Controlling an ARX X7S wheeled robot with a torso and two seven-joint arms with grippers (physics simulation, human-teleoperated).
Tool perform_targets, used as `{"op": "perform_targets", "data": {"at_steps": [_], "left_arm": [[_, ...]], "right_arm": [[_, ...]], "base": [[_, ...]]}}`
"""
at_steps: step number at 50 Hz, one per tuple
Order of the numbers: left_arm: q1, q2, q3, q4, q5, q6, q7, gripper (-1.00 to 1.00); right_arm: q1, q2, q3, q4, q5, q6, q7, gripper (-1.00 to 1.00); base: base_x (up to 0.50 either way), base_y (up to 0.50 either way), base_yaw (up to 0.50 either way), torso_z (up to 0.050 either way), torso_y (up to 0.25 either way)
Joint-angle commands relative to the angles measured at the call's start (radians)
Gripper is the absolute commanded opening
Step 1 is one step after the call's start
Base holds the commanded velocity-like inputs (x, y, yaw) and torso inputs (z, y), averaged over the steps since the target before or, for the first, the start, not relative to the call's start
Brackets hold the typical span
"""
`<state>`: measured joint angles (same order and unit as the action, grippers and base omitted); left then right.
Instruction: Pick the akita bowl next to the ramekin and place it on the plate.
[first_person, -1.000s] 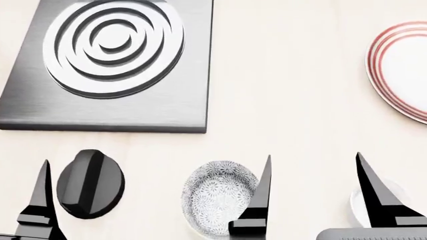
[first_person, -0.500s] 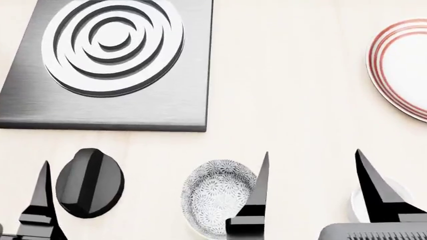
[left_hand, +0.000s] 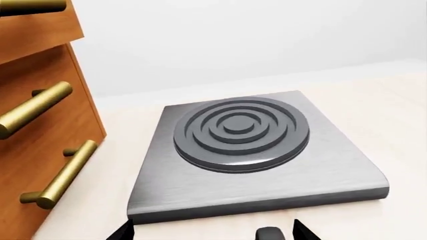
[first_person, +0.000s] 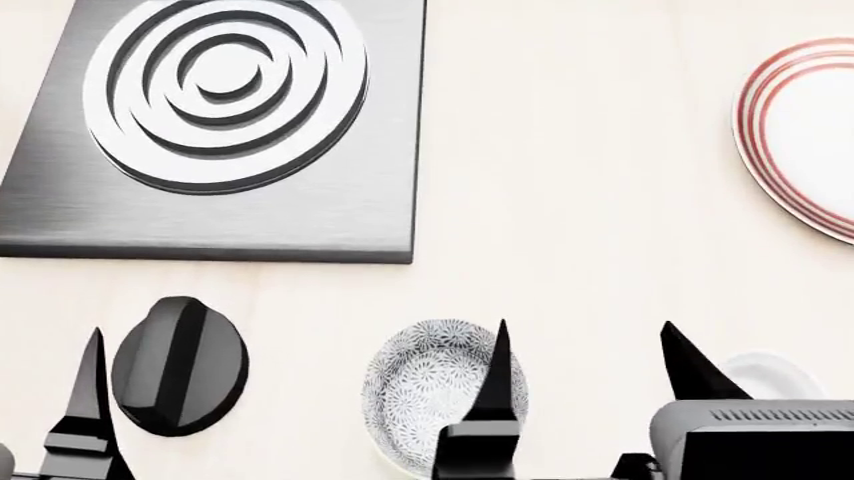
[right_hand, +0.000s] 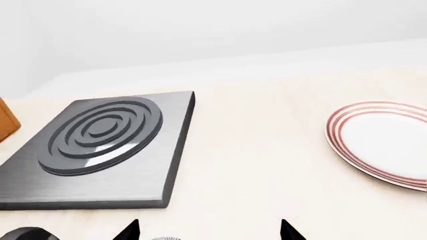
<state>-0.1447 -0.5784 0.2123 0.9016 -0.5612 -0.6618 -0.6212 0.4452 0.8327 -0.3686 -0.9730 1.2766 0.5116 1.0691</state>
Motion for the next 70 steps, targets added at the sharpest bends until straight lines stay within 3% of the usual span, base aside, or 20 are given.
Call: {"op": "perform_targets", "data": {"at_steps": [1,49,70], "left_arm": [[0.003,-0.004,0.001,0.004,-0.004,0.005,-0.001,1.0],[0.011,-0.011,0.009,-0.01,0.008,0.025,-0.023,1.0],[0.014,-0.017,0.015,-0.021,0.01,0.033,-0.023,1.0]], "right_arm": [[0.007,-0.014,-0.006,0.045,0.092,-0.028,-0.015,1.0],[-0.029,-0.063,-0.029,0.188,0.253,-0.075,-0.076,1.0],[-0.041,-0.09,-0.049,0.262,0.213,-0.077,-0.119,1.0]], "base": [[0.0,0.0,0.0,0.0,0.0],[0.0,0.0,0.0,0.0,0.0],[0.0,0.0,0.0,0.0,0.0]]}}
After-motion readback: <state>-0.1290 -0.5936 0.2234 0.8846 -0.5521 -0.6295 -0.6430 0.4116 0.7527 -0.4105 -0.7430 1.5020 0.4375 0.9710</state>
